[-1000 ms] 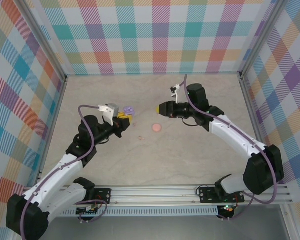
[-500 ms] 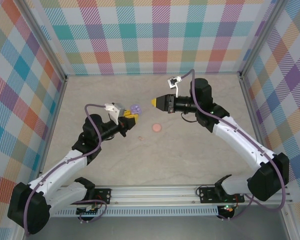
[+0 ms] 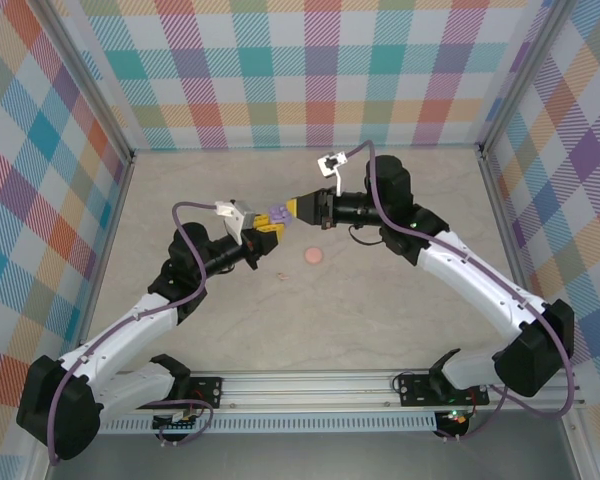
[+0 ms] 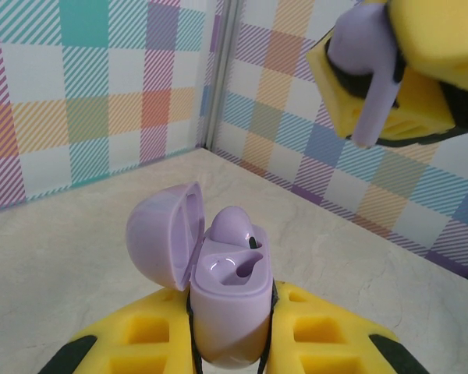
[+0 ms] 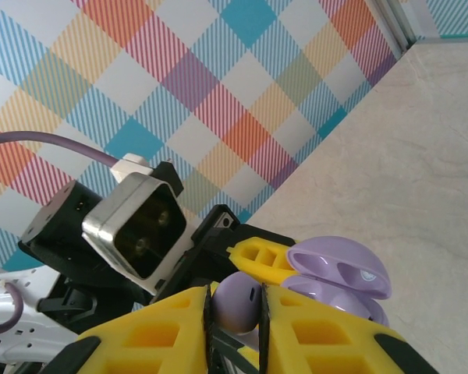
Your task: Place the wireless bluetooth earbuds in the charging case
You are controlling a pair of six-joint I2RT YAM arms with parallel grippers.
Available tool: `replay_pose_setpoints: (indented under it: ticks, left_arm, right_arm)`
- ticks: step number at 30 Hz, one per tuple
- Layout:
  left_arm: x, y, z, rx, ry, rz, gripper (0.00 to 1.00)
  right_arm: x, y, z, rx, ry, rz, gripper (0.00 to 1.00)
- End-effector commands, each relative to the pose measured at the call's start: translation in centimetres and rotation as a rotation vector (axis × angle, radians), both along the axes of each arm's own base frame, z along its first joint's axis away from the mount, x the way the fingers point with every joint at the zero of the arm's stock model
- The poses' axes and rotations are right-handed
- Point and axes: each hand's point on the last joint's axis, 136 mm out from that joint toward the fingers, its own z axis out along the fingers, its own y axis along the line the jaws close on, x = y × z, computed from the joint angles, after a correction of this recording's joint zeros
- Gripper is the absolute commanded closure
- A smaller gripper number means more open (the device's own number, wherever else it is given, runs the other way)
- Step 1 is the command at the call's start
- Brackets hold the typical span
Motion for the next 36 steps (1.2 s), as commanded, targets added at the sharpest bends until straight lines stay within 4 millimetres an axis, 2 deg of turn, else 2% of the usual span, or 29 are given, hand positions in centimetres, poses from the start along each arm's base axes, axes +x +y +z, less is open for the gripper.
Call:
replay_pose_setpoints:
  ticks: [1, 18, 36]
  left_arm:
    - [-0.9, -0.6, 3.4, -0.064, -0.064, -0.042, 1.0]
    - [-1.5, -1.0, 4.4, -0.09, -0.046, -0.068, 1.0]
    - [-1.8, -0.7, 5.1, -0.101, -0.064, -0.06, 1.0]
  right_arm:
    - [0.2, 0.3, 1.5, 0.006, -0.066, -0.004, 0.78]
    - [-0.1, 2.1, 0.2, -0.079, -0.104, 0.003, 0.79]
    - [0.2, 2.3, -0.7, -0.137, -0.114, -0.013, 0.79]
